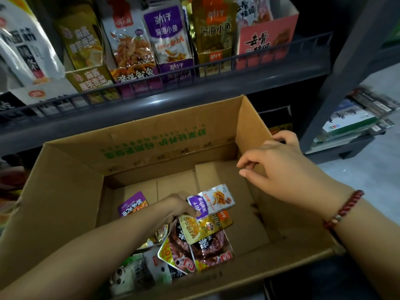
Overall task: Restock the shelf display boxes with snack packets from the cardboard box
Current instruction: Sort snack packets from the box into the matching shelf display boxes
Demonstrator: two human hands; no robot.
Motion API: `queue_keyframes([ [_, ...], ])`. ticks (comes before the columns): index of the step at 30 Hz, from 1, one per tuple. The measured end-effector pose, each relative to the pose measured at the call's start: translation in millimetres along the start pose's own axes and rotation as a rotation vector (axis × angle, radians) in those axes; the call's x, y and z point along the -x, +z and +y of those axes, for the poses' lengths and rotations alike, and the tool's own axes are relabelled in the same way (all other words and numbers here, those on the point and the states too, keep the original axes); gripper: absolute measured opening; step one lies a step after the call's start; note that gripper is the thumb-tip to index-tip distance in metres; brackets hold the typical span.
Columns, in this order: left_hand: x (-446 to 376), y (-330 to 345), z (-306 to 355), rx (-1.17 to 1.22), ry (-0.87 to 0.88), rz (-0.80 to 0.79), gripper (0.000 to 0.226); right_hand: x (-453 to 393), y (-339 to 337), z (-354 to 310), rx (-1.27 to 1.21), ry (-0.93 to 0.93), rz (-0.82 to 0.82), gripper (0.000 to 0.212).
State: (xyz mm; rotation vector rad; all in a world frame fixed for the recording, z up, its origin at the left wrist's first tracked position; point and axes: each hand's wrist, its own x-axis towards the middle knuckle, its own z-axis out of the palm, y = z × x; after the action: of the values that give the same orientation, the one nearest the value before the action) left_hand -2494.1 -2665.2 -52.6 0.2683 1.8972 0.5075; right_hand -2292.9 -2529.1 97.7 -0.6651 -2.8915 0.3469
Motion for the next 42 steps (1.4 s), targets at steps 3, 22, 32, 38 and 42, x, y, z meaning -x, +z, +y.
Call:
queue_keyframes([
  [3,4,-11,-5,0.003,0.035,0.064,0.040,-1,0,0,0.001,0.009,-0.005,0.022],
  [22,138,-52,29,0.643,0.469,0.240,0.034,-8,-9,-33,-0.268,0.047,-0.227,0.049],
  [32,185,-29,19,1.022,0.581,0.288,0.028,-26,-17,-75,-0.901,0.207,-0.190,0.042],
  [38,190,-27,18,1.180,0.569,0.109,0.033,-31,2,-95,-1.053,0.286,0.000,0.020],
  [42,191,-29,16,1.151,0.599,0.083,0.044,-33,5,-96,-1.143,0.303,0.060,0.015],
])
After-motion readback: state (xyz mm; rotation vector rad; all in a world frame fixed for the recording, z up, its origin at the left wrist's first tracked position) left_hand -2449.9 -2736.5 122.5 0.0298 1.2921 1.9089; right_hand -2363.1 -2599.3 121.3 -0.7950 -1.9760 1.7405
